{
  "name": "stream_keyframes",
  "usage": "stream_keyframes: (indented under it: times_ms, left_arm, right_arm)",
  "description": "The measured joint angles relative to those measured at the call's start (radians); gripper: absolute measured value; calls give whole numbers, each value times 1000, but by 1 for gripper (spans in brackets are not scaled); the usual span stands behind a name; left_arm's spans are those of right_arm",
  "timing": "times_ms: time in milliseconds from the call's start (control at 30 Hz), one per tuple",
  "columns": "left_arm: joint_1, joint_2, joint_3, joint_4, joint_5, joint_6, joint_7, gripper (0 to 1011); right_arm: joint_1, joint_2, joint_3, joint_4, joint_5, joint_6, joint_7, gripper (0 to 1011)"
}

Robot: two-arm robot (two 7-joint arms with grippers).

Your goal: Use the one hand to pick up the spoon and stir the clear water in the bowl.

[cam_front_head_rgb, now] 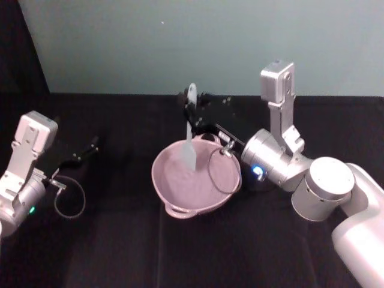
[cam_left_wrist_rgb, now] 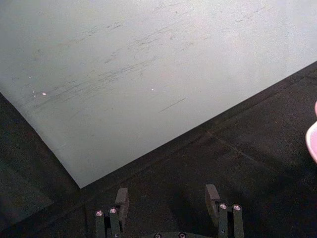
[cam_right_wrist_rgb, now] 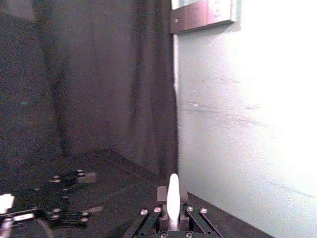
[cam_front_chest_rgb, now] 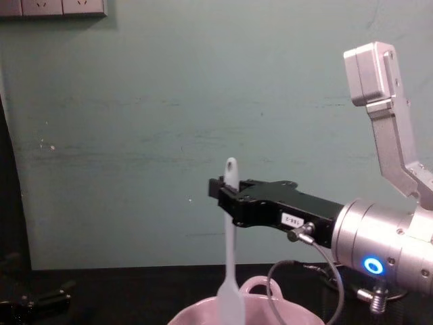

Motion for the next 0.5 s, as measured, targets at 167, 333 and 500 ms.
stream_keyframes:
  times_ms: [167,333,500]
  left_arm:
    - [0,0,0,0,0,0,0,1011]
    - [0,0,0,0,0,0,0,1011]
    - [0,0,0,0,0,0,0,1011]
  right_arm:
    - [-2,4,17,-3,-34,1,-31,121]
    - [-21,24,38,-35,-56,26,-44,121]
    - [-53,50,54,-88,-59,57,-34,121]
